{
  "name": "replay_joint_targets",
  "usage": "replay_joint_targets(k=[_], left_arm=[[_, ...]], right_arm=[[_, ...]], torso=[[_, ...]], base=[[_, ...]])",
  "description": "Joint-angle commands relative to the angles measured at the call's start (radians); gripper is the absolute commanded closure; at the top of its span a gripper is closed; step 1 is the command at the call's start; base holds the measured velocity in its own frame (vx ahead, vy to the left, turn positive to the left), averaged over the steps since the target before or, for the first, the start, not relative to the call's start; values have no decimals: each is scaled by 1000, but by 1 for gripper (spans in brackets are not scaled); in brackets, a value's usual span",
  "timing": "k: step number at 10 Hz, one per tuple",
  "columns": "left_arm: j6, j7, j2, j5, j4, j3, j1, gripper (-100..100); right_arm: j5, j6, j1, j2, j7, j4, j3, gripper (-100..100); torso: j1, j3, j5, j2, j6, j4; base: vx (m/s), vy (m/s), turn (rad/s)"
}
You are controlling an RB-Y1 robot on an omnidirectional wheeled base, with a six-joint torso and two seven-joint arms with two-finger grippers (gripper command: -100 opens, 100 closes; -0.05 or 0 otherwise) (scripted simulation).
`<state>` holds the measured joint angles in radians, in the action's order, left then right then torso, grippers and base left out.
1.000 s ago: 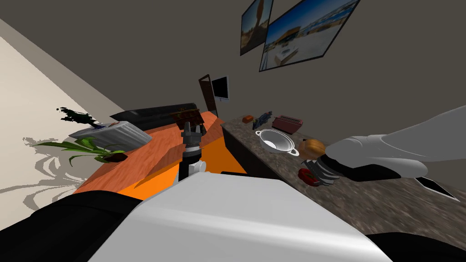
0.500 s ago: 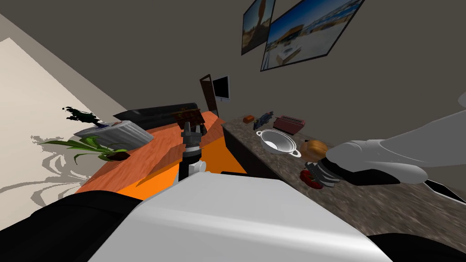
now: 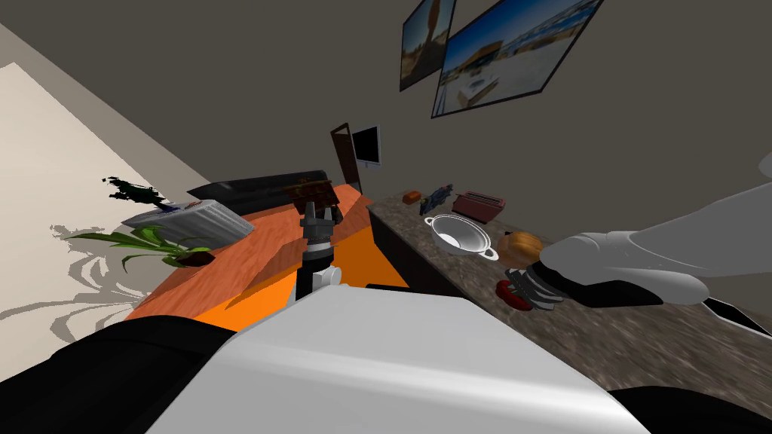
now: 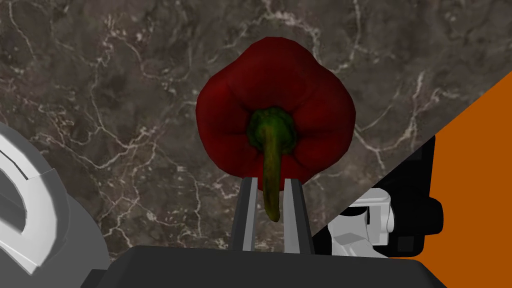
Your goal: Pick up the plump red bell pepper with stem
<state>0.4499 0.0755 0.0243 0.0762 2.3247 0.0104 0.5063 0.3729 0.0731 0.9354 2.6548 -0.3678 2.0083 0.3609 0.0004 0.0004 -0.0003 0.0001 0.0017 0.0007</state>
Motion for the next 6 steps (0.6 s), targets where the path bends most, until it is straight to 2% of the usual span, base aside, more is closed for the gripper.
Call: replay_joint_targets(k=[1, 4, 5, 6], left_arm=[[0, 0, 0, 0, 0, 0, 0, 0], [0, 0, 0, 0, 0, 0, 0, 0], [0, 0, 0, 0, 0, 0, 0, 0], [0, 0, 0, 0, 0, 0, 0, 0]], right_arm=[[-4, 19, -35, 19, 2, 10, 11, 100], [-14, 59, -93, 55, 10, 23, 23, 100], [-13, 50, -81, 51, 10, 20, 18, 100], [-13, 54, -84, 52, 10, 20, 18, 0]], torso=[[0, 0, 0, 0, 0, 0], [1, 1, 1, 1, 0, 1], [1, 1, 1, 1, 0, 1], [1, 1, 1, 1, 1, 1]], base=[[-7, -3, -66], [-14, -6, -58], [-5, -2, -5], [0, 0, 0]])
